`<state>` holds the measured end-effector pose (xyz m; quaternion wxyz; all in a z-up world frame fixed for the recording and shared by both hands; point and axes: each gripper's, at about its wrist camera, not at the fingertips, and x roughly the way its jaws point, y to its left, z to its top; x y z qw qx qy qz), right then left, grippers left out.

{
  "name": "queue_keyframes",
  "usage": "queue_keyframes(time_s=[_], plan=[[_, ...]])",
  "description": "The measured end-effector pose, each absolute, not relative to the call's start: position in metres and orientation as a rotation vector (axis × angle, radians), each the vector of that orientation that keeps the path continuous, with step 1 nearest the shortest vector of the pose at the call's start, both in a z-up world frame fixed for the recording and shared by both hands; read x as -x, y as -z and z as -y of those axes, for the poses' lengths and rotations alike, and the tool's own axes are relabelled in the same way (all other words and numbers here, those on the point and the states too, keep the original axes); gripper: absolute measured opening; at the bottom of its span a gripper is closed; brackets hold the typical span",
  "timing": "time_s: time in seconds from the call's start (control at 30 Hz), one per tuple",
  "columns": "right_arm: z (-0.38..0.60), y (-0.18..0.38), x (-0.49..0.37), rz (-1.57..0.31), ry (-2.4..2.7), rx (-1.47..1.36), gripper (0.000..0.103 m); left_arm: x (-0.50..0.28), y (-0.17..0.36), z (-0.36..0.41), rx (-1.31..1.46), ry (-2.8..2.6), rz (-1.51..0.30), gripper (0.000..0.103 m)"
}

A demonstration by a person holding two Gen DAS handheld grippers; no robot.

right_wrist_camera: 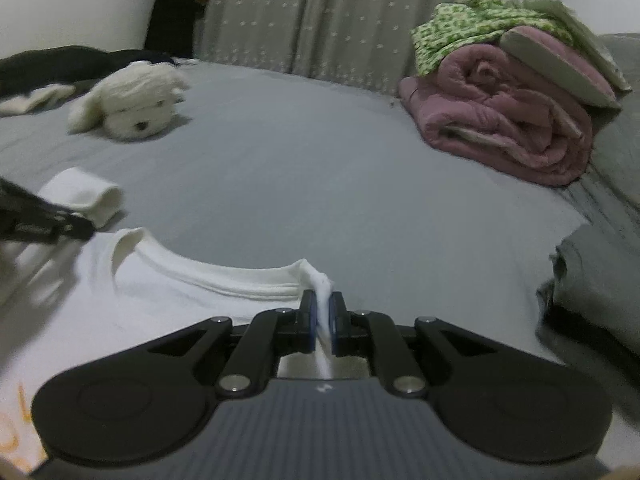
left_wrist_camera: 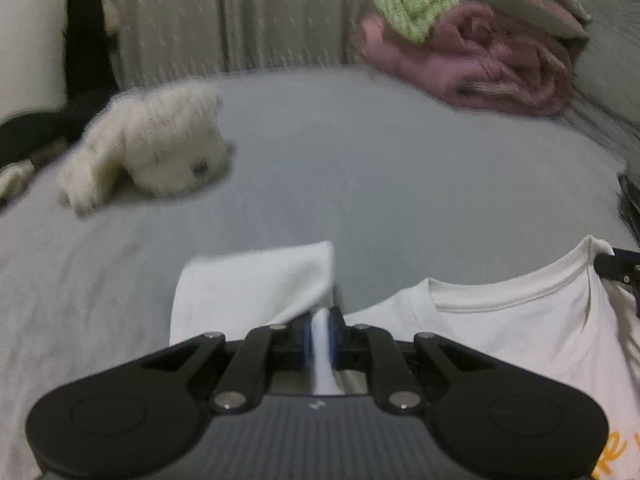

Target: Fold clothes

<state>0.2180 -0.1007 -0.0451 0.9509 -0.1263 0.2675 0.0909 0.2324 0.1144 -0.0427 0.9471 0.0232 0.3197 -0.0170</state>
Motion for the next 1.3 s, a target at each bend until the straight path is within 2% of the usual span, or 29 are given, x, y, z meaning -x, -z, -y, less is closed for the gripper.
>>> queue_keyframes(time_s=[0.23, 0.57, 0.63, 0.7, 0.73, 0.77, 0.8, 0.97, 1.3], plan=[[0.096, 0.062, -0.25, -0.492, -0.158, 0.255, 0.008, -0.24, 0.057, -0.097, -0.157, -0.064, -0.49, 0.009], [0.095, 0.078, -0.274, -0.565, -0.203, 0.257, 0.014, -0.255, 0.074, -0.107, -0.092, -0.046, -0.58, 0.014], [0.093, 0.078, -0.272, -0.562, -0.201, 0.269, 0.016, -0.253, 0.072, -0.105, -0.098, -0.035, -0.576, 0.019], [0.093, 0.073, -0.267, -0.557, -0.215, 0.271, 0.02, -0.248, 0.067, -0.106, -0.079, -0.027, -0.569, 0.038], [0.094, 0.071, -0.264, -0.554, -0.225, 0.271, 0.026, -0.246, 0.064, -0.107, -0.069, -0.023, -0.565, 0.045], [0.097, 0.067, -0.26, -0.552, -0.241, 0.25, 0.043, -0.24, 0.06, -0.107, -0.059, -0.03, -0.555, 0.053], [0.101, 0.062, -0.255, -0.55, -0.264, 0.212, 0.05, -0.234, 0.057, -0.107, -0.048, -0.036, -0.546, 0.056], [0.109, 0.046, -0.222, -0.561, -0.297, 0.195, 0.05, -0.201, 0.04, -0.104, -0.034, -0.041, -0.521, 0.065], [0.123, 0.041, -0.153, -0.619, -0.299, 0.159, 0.05, -0.127, 0.038, -0.103, -0.045, -0.044, -0.55, 0.066]])
